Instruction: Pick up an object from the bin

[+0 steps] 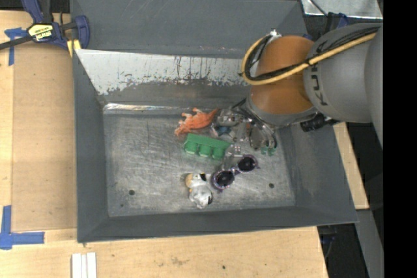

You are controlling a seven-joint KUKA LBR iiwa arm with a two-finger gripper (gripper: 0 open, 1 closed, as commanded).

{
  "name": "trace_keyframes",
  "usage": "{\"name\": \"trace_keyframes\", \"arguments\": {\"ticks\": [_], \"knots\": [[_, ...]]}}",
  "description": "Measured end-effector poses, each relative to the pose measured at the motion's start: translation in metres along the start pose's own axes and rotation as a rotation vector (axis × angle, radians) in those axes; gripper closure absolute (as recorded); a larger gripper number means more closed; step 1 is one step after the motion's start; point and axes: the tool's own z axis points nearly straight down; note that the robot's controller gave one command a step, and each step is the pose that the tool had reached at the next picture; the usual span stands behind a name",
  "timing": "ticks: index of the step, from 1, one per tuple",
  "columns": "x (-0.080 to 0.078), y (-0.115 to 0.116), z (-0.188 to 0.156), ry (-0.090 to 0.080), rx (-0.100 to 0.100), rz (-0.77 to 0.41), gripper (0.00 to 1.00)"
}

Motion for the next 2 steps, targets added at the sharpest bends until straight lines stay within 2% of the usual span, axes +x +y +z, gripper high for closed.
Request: {"name": "trace_keyframes", "arguments": {"ticks": [1,2], "knots": [[0.004,0.01,-0.002,0.004,0.0,0.049,0.0],[0.008,0.039,-0.009,0.002,0.001,0.268,0.0]]}}
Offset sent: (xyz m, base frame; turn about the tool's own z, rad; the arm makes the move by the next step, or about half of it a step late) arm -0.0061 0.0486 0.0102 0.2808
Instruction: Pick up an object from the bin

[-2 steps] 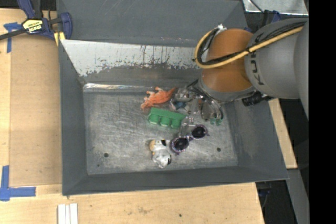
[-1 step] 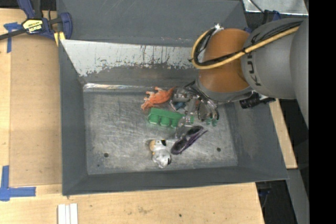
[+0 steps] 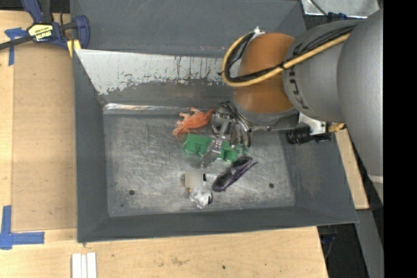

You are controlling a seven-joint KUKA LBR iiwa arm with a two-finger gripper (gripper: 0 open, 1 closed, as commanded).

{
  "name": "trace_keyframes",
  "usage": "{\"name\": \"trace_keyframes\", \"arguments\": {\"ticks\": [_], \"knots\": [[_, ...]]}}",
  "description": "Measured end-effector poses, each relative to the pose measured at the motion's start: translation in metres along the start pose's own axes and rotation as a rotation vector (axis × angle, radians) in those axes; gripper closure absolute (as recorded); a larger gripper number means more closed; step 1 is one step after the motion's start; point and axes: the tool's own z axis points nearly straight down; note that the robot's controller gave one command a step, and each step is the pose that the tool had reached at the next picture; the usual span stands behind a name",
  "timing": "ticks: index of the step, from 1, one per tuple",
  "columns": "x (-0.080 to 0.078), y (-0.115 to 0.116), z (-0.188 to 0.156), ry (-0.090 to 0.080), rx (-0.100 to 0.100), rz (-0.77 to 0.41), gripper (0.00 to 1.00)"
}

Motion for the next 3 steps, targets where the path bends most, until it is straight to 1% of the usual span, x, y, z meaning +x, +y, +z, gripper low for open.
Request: {"name": "trace_keyframes", "arguments": {"ticks": [1,2,3], "knots": [[-0.0091,0.0044,0.0212,0.003,0.001,-0.135,0.0],[-0.0162,0.0056,0.0227,-0.013,-0.007,0.218,1.0],[-0.0162,0.0056,0.0226,-0.013,-0.007,0.217,1.0]]}}
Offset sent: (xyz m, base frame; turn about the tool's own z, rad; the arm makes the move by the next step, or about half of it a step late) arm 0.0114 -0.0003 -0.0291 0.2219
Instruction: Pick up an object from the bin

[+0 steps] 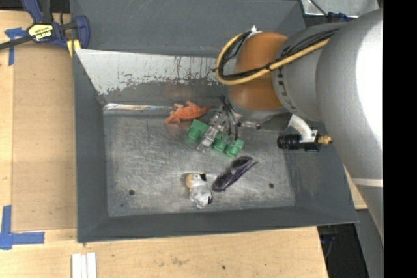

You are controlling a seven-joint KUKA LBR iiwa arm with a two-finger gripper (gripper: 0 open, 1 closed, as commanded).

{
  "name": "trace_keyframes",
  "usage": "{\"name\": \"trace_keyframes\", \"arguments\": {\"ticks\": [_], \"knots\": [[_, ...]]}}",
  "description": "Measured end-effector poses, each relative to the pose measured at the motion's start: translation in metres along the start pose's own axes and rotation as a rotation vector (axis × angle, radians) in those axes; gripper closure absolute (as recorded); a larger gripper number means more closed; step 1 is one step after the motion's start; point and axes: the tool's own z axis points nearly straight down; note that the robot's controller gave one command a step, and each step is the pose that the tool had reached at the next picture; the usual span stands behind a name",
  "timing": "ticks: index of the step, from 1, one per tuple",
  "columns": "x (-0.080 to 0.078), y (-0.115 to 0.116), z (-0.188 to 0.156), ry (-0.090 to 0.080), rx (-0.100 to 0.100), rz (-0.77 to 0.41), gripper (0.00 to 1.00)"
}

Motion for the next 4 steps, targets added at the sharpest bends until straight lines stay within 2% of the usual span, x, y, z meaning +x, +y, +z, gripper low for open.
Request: {"name": "trace_keyframes", "arguments": {"ticks": [1,2,4], "knots": [[0.002,-0.001,-0.004,0.01,0.006,0.0,1.0],[0.004,-0.004,-0.023,0.02,0.014,0.001,1.0],[0.002,-0.002,-0.061,0.015,0.01,0.001,1.0]]}}
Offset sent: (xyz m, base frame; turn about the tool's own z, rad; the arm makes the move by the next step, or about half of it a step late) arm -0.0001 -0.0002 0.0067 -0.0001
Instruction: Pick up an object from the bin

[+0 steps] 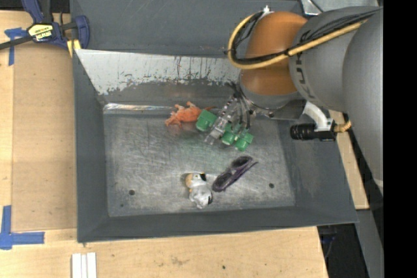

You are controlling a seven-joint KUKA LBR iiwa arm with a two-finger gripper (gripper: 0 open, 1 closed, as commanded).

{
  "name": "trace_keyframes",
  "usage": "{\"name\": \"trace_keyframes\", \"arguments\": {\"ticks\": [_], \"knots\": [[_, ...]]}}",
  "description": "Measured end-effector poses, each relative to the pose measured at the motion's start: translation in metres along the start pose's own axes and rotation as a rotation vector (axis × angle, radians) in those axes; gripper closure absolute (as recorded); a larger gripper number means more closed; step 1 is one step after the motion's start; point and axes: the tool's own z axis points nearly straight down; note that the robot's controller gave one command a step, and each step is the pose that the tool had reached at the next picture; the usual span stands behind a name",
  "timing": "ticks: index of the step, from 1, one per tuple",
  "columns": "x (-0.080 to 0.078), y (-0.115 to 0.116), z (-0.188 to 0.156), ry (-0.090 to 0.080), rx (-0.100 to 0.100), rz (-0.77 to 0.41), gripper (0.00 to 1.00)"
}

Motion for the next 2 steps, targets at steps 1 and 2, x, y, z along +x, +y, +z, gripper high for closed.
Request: {"name": "trace_keyframes", "arguments": {"ticks": [1,2], "knots": [[0.0,0.0,-0.014,0.0,0.0,-0.001,1.0],[-0.001,0.0,-0.026,0.0,-0.001,-0.001,1.0]]}}
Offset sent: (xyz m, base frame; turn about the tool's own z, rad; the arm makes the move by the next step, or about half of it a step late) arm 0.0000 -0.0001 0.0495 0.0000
